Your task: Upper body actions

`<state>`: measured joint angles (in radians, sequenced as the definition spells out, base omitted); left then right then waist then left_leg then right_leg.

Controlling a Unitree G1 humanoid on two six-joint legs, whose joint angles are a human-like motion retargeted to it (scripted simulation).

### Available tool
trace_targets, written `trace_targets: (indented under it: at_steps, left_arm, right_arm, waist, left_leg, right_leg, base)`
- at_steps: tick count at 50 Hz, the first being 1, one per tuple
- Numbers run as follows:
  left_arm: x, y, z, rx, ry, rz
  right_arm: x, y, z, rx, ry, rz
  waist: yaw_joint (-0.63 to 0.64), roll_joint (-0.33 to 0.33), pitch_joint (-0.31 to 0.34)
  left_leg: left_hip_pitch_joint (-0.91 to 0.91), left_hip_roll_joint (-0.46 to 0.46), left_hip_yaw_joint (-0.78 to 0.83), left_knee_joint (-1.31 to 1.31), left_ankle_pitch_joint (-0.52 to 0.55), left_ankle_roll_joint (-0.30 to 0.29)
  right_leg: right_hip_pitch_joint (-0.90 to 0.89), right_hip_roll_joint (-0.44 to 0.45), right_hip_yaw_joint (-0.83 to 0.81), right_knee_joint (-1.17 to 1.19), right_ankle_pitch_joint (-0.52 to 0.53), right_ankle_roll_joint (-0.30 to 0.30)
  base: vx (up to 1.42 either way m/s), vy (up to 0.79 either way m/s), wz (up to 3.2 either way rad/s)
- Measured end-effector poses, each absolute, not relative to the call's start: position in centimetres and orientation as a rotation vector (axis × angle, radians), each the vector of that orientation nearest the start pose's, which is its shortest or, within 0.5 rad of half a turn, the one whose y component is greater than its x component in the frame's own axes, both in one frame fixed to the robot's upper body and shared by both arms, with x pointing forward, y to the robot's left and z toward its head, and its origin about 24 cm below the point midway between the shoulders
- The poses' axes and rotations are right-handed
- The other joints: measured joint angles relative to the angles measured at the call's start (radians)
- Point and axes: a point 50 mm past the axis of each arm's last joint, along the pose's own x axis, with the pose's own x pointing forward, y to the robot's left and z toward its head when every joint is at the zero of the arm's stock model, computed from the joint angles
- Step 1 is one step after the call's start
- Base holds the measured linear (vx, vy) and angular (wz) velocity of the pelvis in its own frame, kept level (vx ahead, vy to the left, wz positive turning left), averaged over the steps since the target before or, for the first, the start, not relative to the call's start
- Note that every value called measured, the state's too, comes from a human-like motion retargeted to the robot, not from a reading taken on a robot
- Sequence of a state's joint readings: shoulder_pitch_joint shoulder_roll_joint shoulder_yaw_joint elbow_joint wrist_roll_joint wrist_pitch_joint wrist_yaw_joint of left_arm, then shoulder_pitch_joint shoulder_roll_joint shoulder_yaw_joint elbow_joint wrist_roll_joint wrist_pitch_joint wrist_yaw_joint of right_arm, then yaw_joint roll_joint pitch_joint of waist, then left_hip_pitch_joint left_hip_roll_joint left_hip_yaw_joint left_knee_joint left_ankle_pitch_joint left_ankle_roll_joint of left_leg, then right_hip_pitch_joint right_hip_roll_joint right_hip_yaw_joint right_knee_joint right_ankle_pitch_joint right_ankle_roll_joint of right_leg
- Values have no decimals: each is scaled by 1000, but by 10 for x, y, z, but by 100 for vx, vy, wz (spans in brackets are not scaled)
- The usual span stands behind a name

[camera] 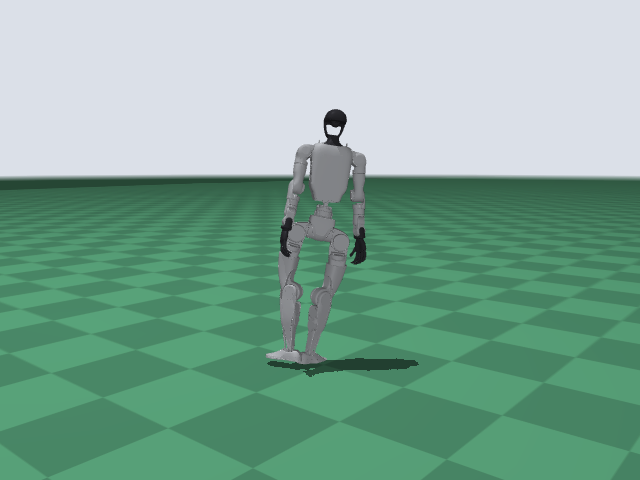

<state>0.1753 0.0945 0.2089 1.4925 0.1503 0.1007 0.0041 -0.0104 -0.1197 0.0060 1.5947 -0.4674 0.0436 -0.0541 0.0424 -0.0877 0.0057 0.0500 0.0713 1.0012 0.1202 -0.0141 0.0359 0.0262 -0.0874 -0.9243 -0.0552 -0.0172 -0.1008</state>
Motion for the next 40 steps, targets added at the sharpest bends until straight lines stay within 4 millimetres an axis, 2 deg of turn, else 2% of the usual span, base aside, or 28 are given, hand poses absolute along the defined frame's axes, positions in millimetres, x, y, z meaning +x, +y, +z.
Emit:
trace_targets:
  at_steps: [3,7,15,18,20,23,24,26,28,30,35,40]
  left_arm:
    - [-51,191,-177,2,1743,181]
    - [-38,191,-178,32,1710,140]
    - [-6,195,-180,103,1596,97]
    - [6,195,-180,118,1582,83]
    - [12,196,-180,128,1581,68]
    - [23,202,-178,173,1582,18]
    - [28,205,-178,203,1579,-3]
    - [37,211,-176,273,1567,-37]
    - [42,216,-175,326,1546,-53]
    - [44,220,-174,358,1530,-65]
    - [38,227,-173,364,1549,-60]
    - [18,230,-173,317,1605,43]
  right_arm:
    - [8,-204,-177,-530,1604,246]
    - [6,-208,-177,-520,1605,221]
    - [7,-210,-177,-457,1593,151]
    - [6,-209,-177,-442,1574,151]
    - [5,-210,-177,-442,1565,129]
    - [3,-210,-177,-414,1566,91]
    - [2,-210,-177,-394,1573,79]
    - [-2,-208,-177,-350,1595,56]
    - [-6,-207,-177,-323,1616,43]
    - [-9,-206,-177,-315,1629,40]
    - [-14,-205,-177,-349,1632,68]
    - [-15,-207,-176,-409,1638,111]
  waist:
    - [-17,23,-20]
    - [-6,51,-31]
    - [22,48,-15]
    - [16,62,-6]
    - [-6,86,6]
    - [-52,136,37]
    - [-61,144,52]
    - [-76,141,76]
    - [-84,126,83]
    - [-94,115,84]
    - [-128,87,83]
    - [-83,22,84]
  left_leg:
    - [1,-16,-22,-24,-15,-69]
    - [-1,-48,-72,-101,-74,-81]
    - [-19,-91,-223,-123,-118,-41]
    - [-25,-84,-277,-122,-132,-27]
    - [-27,-62,-312,-114,-138,-18]
    - [-24,-9,-375,-100,-139,-12]
    - [-20,-1,-392,-97,-138,-9]
    - [-15,-4,-426,-95,-134,-1]
    - [-19,-18,-451,-95,-129,7]
    - [-27,-27,-479,-96,-124,14]
    - [-45,-60,-570,-97,-109,24]
    - [-34,-140,-627,-113,-97,33]
  right_leg:
    - [5,33,-55,-8,0,11]
    - [20,69,-101,-10,2,24]
    - [50,59,-152,21,12,45]
    - [75,47,-196,69,10,59]
    - [89,36,-200,119,21,44]
    - [78,16,-105,239,8,-32]
    - [47,5,1,304,2,-36]
    - [-45,-1,282,430,0,-6]
    - [-122,38,536,488,4,44]
    - [-161,75,701,493,8,87]
    - [-165,42,718,380,-8,115]
    - [-188,24,849,267,43,214]
  base:
    - [7,12,80]
    - [12,19,43]
    - [11,18,26]
    - [15,23,78]
    - [12,18,127]
    - [11,16,144]
    - [8,11,137]
    - [7,5,139]
    - [12,4,123]
    - [13,0,134]
    - [10,-5,147]
    - [11,-7,89]
